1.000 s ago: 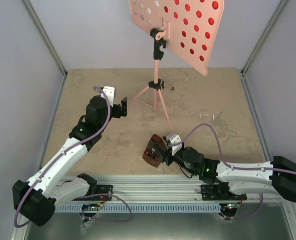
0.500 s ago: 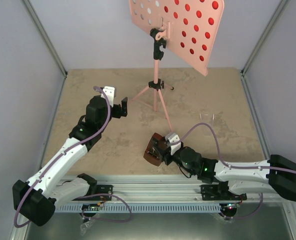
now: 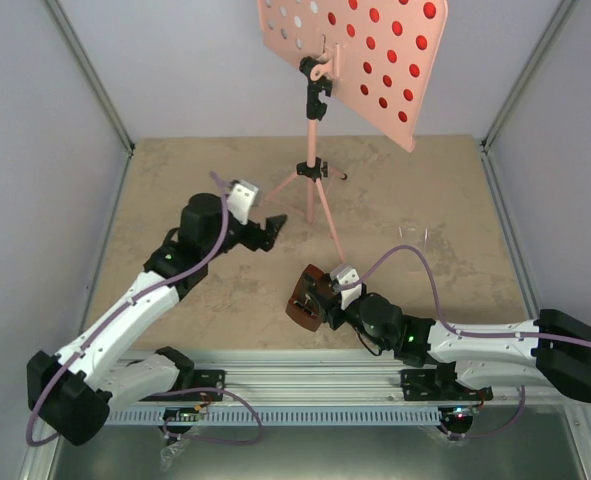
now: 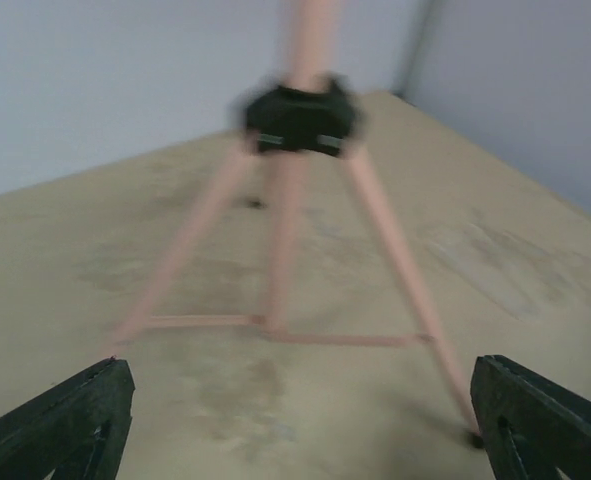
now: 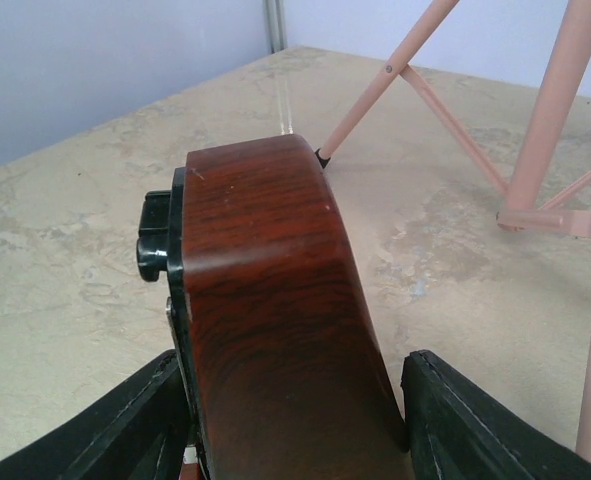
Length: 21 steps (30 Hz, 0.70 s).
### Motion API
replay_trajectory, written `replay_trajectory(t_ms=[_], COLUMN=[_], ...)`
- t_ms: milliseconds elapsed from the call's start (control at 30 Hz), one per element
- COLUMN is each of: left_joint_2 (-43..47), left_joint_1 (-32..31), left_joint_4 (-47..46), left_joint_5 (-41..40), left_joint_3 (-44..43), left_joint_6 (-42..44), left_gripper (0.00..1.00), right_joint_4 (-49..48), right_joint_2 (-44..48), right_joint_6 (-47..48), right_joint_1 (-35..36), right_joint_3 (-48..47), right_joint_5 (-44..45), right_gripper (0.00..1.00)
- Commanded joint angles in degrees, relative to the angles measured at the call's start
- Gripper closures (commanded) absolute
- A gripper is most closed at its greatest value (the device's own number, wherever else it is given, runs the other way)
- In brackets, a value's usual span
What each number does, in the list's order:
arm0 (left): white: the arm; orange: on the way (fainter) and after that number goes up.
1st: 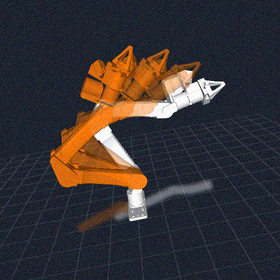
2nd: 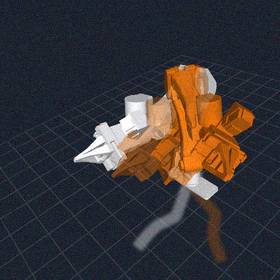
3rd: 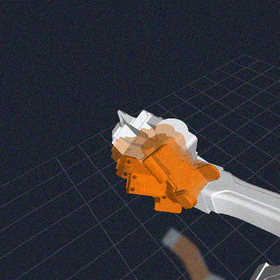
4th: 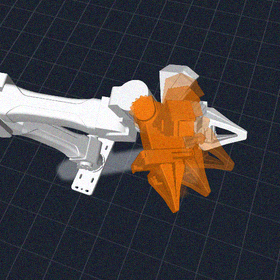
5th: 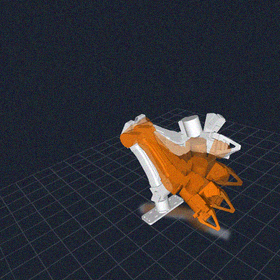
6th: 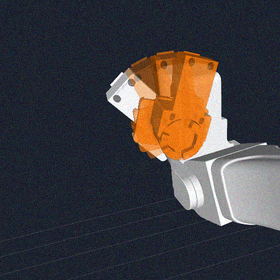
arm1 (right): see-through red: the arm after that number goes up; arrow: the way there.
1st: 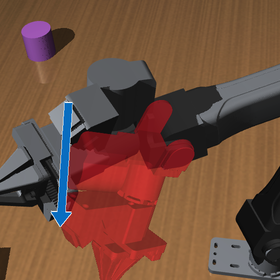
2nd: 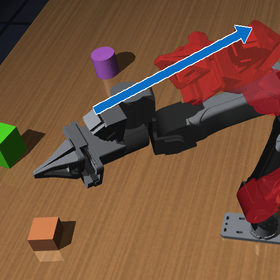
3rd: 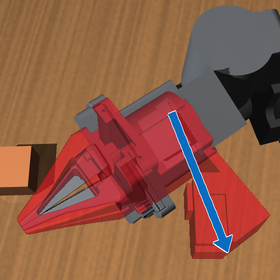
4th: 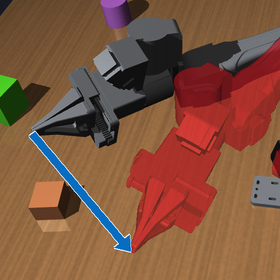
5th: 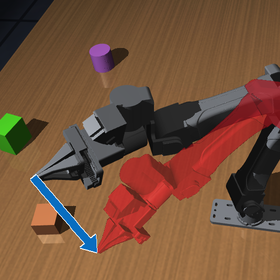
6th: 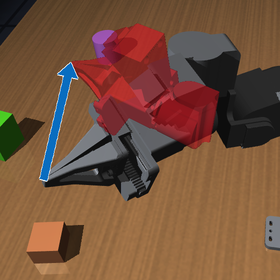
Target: Pack up the instrument practice props
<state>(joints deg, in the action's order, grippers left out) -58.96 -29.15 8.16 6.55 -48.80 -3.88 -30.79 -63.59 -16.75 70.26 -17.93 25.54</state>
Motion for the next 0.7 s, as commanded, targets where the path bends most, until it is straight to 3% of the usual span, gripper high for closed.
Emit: replay_trajectory(t_ms=[0,300,667], left_joint_2=[-4.3,-7.3,-10.2], left_joint_1=[-7.2,-9.5,-9.4], left_joint_4=[5.3,6.5,7.6], left_joint_5=[14.4,25.5,27.1], left_joint_3=[-3.9,-2.5,-3.4], left_joint_6=[3.0,2.1,2.9], left_gripper=[0.07,0.18,0.42], right_joint_4=[0.9,1.4,1.9], right_joint_2=[0.1,1.1,1.4], right_joint_6=[-0.5,-0.2,-0.7], right_joint_1=[0.0,-0.5,-0.5], right_joint_3=[-0.4,-0.4,-0.4], right_joint_5=[1.7,1.2,1.0], right_gripper=[0.41,0.42,0.42])
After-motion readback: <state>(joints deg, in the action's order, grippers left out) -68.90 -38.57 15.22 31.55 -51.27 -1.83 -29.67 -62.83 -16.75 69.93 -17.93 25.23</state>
